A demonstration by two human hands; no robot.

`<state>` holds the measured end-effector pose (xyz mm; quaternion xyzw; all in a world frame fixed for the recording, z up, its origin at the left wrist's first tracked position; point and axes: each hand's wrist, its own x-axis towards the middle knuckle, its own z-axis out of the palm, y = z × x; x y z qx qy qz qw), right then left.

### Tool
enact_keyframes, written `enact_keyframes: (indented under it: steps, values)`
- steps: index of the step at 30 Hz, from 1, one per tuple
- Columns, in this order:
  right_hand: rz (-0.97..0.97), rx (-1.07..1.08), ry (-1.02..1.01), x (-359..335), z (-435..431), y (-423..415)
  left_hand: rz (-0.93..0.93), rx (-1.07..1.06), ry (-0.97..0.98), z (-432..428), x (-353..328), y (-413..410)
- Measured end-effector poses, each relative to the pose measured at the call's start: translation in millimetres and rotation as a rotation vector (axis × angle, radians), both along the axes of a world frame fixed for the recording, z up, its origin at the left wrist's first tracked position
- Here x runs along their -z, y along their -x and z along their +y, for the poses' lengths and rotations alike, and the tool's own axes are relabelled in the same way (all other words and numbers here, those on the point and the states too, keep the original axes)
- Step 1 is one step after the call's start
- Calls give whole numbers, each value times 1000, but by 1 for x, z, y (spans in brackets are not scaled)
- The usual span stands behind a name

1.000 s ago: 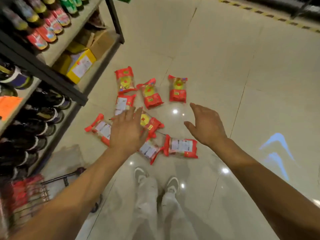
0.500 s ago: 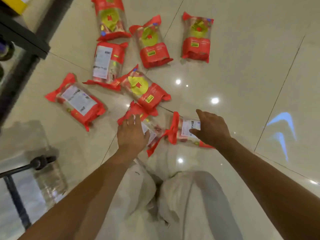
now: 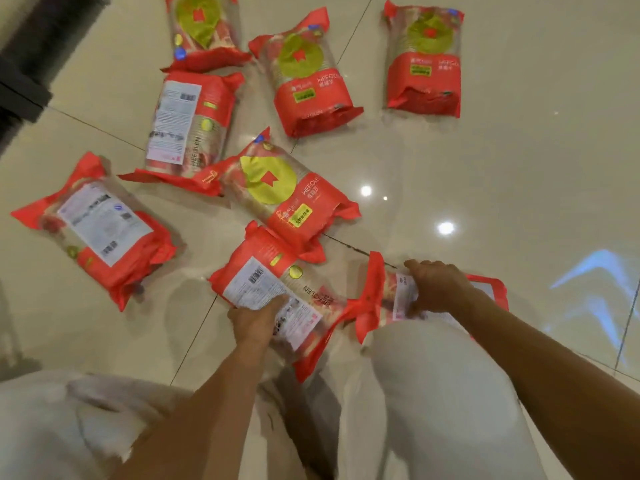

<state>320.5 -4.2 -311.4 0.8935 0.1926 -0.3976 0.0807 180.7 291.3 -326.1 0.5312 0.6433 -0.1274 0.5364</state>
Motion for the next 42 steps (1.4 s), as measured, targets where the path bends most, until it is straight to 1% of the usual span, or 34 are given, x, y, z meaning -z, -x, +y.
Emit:
enact_keyframes:
  steps: [3,7,9,11,14,16,18,19,21,22,25,27,31,33,36,39,42]
  values:
    - [52,9,31,0,0,-4,-48,-72,81,-1,-4,-2]
    - [51,73,5,-23,-3,13,-13,-111,57,3,-37,-1]
    - [4,156,-37,-52,-4,23,-13,-106,26,6,-68,4]
    - [-74,331,-137,-99,0,28,-36,-86,12,10,-108,6]
    - [-141,621,-352,-198,16,22,-133,28,-19,28,-186,-1]
    - [-184,729,-456,-277,30,10,-221,138,-73,44,-251,-13]
    - [-237,792,-547,-364,45,-3,-299,239,-132,57,-340,-29]
    - [-258,814,-603,-417,55,-11,-351,279,-154,64,-396,-40]
    - [-296,843,-694,-497,71,-21,-453,356,-194,69,-486,-58]
    - [-324,843,-749,-552,80,-28,-521,387,-244,76,-542,-68]
    - [-396,864,-893,-705,102,-44,-632,447,-387,95,-704,-86]
    - [-439,857,-997,-796,115,-51,-730,469,-471,107,-800,-90]
    - [-534,806,-1172,-949,136,-55,-959,430,-572,125,-954,-89]
    - [-581,766,-1235,-1008,144,-54,-1032,422,-608,133,-1011,-85]
    - [-637,690,-1335,-1068,152,-49,-1113,422,-628,144,-1066,-80]
    - [-674,636,-1412,-1105,155,-42,-1183,430,-632,148,-1101,-76]
    - [-703,613,-1465,-1123,156,-36,-1233,420,-648,145,-1123,-71]
